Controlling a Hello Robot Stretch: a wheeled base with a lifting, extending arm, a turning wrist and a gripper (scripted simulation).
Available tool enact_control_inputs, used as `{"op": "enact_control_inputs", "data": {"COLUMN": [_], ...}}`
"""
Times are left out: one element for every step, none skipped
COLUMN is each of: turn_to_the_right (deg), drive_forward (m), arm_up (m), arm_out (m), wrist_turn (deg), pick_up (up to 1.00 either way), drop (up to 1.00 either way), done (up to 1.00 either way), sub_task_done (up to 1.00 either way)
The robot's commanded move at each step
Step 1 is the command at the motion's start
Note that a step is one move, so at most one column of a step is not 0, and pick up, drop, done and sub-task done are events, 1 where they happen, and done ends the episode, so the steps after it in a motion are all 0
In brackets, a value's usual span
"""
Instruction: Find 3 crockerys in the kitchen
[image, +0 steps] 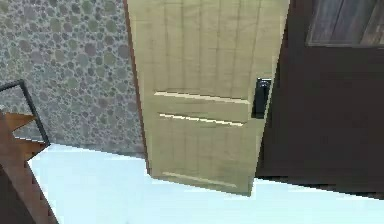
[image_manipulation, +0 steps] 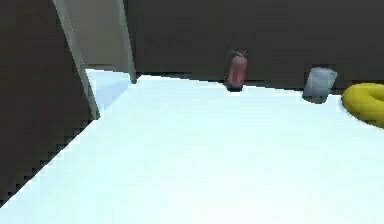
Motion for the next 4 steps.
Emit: {"op": "enact_control_inputs", "data": {"turn_to_the_right": [45.0, 33.0, 0.0, 0.0], "drive_forward": [0.00, 0.00, 1.00, 1.00], "arm_up": [0.00, 0.00, 0.00, 0.00], "arm_out": [0.00, 0.00, 0.00, 0.00], "wrist_turn": [0.0, 0.0, 0.0, 0.0], "pick_up": [0.00, 0.00, 0.00, 0.00], "drop": [0.00, 0.00, 0.00, 0.00], "done": [0.00, 0.00, 0.00, 0.00], "sub_task_done": [0.00, 0.00, 0.00, 0.00]}}
